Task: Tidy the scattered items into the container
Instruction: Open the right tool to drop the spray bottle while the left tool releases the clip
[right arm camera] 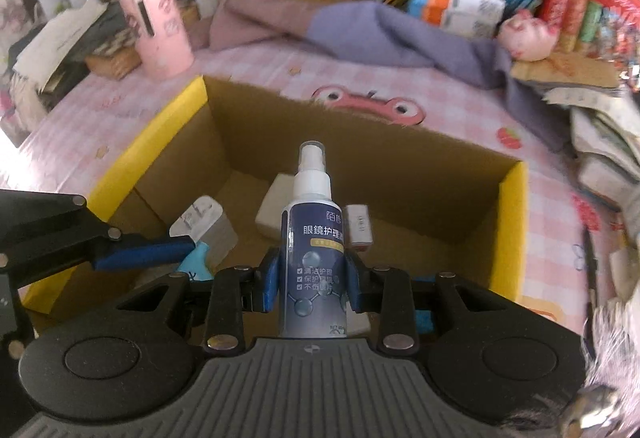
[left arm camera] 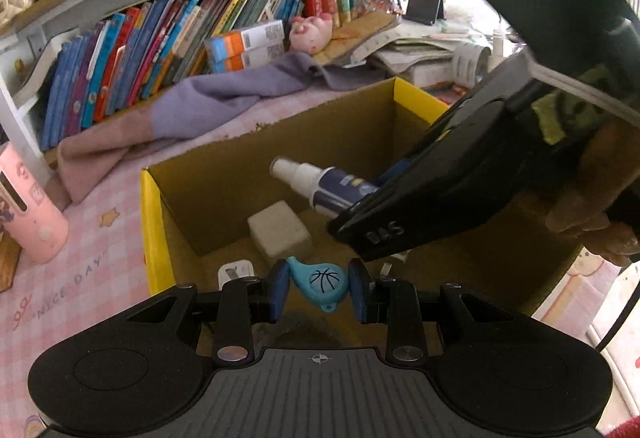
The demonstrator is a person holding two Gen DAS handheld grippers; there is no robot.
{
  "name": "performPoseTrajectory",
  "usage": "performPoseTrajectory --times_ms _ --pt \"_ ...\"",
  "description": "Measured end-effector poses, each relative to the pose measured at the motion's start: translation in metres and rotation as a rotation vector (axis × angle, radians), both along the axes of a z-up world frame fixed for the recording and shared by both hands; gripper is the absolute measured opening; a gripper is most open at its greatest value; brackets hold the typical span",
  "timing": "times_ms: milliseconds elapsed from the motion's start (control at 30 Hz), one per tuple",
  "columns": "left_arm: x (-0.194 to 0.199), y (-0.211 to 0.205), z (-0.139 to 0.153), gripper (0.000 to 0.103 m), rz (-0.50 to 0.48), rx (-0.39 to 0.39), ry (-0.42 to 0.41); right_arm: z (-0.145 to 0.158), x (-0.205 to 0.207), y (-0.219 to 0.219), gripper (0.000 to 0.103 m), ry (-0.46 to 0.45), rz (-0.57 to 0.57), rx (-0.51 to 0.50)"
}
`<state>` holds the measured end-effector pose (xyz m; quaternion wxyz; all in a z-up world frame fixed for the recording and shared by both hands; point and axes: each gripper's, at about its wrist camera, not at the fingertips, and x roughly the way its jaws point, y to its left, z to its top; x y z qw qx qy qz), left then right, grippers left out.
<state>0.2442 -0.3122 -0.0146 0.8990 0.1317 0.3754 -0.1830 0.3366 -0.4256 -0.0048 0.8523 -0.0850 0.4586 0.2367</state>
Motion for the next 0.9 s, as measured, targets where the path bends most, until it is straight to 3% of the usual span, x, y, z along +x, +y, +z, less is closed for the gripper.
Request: performPoseTrajectory --times_ms 267,467,900 --pt "0.001 -0.001 -0.006 0.031 0.056 0.005 0.020 -0.012 0.010 0.009 0.031 0.062 0.059 -0.005" --pt "-0.001 0.000 -0.004 0.031 0.097 0.015 -0.011 -0.016 0.011 0.010 0.031 0.073 0.071 0.006" --pt "-0.023 0.011 0.020 0.057 0.144 -0.039 -0.096 0.015 -0.005 -0.001 0.031 -0.038 0.014 0.115"
